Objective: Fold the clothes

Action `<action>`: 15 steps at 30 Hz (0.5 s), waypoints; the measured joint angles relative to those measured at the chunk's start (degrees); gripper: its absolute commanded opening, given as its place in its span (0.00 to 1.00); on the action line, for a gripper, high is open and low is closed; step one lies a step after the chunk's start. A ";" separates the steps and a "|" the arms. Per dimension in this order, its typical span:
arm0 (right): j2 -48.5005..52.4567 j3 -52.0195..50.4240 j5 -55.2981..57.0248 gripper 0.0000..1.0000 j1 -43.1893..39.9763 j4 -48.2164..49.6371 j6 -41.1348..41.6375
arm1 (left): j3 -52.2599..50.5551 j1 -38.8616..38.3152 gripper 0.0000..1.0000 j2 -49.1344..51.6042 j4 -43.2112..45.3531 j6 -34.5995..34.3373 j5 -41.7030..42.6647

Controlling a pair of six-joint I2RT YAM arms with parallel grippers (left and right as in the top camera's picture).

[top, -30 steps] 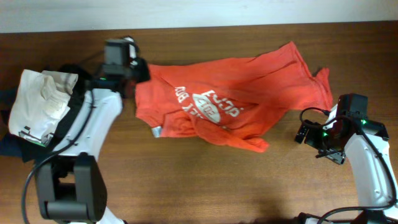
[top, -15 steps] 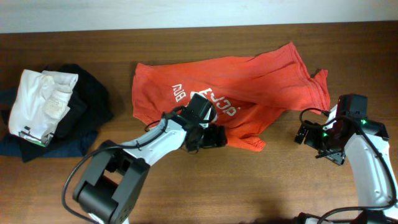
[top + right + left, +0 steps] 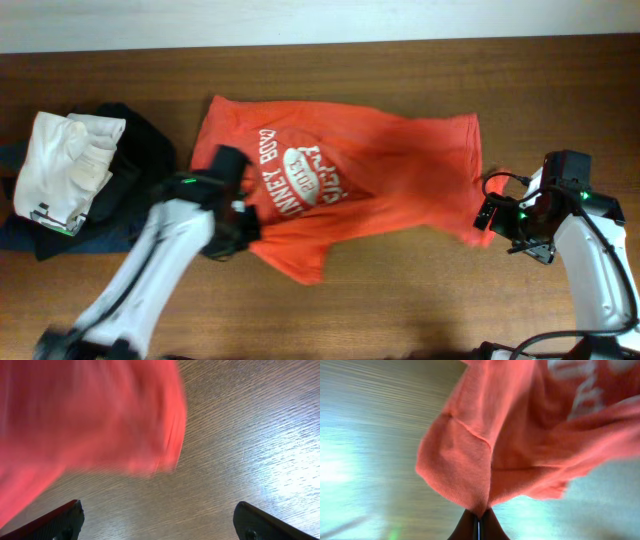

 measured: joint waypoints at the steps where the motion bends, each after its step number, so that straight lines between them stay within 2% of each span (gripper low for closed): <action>1: 0.48 0.00 0.00 0.95 0.00 0.02 0.00 | 0.02 1.92 0.01 -1.77 -0.31 0.20 -0.96; 2: 2.47 0.00 -0.33 0.85 0.00 0.00 0.00 | 0.02 4.13 0.01 -3.21 -1.49 0.50 -1.66; 3: 3.78 0.00 -0.59 0.83 0.00 -0.28 -0.02 | 0.02 6.32 0.01 -3.98 -2.40 0.72 -2.51; 8: 6.97 -0.22 -3.06 0.81 1.66 -3.06 -0.52 | -1.36 6.84 0.01 -3.98 -1.46 0.76 -3.30; 10: 7.08 -0.79 -3.74 0.75 5.03 2.71 -1.11 | -2.51 6.84 0.01 -3.98 -0.92 0.79 -3.32; 11: 7.28 -0.83 -3.89 0.74 7.08 7.37 -1.29 | -2.84 6.84 0.01 -3.96 -0.76 0.79 -3.32; 13: 7.82 -0.83 -3.87 0.75 9.40 10.64 -1.31 | -2.95 6.84 0.01 -3.98 -0.76 0.92 -3.30; 15: 9.90 -0.85 -3.80 0.75 10.10 5.97 -0.79 | -3.04 6.84 0.01 -3.96 -0.68 0.94 -3.30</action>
